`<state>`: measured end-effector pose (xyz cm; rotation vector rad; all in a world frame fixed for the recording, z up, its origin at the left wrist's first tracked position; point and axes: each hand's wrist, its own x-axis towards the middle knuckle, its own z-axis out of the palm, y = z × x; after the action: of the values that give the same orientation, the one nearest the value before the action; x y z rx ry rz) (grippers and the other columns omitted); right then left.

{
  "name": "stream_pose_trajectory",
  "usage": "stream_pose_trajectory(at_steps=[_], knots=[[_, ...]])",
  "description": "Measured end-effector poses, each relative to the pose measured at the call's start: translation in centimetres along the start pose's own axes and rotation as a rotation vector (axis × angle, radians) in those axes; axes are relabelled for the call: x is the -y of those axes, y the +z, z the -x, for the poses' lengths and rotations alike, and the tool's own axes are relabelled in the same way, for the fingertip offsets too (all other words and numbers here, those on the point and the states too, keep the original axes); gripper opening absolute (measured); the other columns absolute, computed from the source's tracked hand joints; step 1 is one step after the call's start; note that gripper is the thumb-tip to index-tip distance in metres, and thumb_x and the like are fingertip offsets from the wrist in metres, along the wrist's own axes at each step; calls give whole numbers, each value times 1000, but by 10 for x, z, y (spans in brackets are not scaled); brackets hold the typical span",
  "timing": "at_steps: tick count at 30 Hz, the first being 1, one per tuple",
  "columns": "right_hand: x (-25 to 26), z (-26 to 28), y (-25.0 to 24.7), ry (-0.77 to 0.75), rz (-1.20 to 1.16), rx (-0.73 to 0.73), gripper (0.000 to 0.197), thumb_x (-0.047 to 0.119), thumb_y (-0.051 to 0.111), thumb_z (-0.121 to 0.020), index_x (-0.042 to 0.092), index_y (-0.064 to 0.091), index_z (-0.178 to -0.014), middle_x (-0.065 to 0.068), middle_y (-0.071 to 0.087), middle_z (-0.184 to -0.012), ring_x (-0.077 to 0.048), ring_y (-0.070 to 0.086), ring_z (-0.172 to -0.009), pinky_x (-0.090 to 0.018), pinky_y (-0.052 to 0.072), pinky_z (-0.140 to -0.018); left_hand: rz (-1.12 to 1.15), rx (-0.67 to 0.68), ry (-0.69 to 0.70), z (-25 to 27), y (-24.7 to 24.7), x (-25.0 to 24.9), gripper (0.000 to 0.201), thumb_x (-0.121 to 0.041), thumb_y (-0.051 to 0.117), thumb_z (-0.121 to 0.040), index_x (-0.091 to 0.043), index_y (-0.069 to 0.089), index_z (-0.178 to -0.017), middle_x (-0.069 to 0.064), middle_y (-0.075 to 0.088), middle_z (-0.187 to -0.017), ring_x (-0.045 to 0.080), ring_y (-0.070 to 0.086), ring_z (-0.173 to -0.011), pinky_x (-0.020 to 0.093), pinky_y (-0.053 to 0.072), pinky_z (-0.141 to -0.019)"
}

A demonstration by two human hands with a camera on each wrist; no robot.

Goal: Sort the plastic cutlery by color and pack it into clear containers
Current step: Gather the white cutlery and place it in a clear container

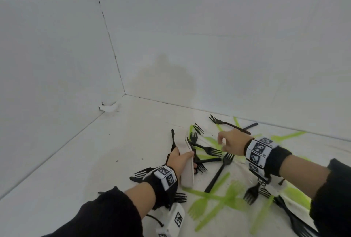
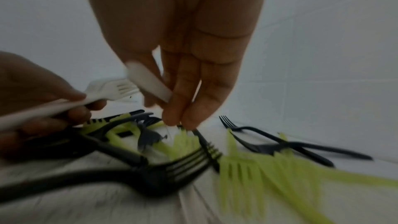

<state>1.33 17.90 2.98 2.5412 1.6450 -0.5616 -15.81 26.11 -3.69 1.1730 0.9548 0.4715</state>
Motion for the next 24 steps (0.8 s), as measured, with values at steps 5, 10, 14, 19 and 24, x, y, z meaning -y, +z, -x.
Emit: stream_pose_trajectory(at_steps=[5,10,14,19,24], knots=[[-11,3,9,131,98,1,12,12,39,-94,9,48,-88,-15,54,-120,-25,53,-101,-30,42,-81,-3,-9,-2,1,3,0,10,-4,55,-90,-8,46,-89,13,52,-70,21,55,-47,30,50,-47],[-29,8,20,188,100,97,24,35,63,-82,14,55,-93,-7,57,-101,-19,53,-88,-30,48,-80,-16,-21,1,1,4,0,10,-5,56,-90,-8,46,-90,13,52,-71,23,55,-51,29,50,-45],[-37,12,26,189,79,136,34,26,67,-82,11,61,-112,-6,61,-118,-21,58,-107,-26,46,-87,-9,-20,8,2,4,0,11,-4,56,-90,-7,45,-90,13,52,-70,23,54,-51,28,49,-45],[-47,17,17,203,-7,82,14,24,55,-89,17,57,-100,0,51,-95,-15,47,-88,-22,36,-73,0,-24,12,3,4,1,11,-4,56,-90,-5,46,-93,13,52,-70,22,54,-50,27,50,-43],[-70,30,-14,247,-54,-24,20,25,63,-85,16,63,-103,-2,59,-98,-18,55,-92,-21,37,-76,-15,-15,22,4,4,1,10,-5,56,-90,-9,48,-88,13,53,-72,24,55,-53,30,51,-49]])
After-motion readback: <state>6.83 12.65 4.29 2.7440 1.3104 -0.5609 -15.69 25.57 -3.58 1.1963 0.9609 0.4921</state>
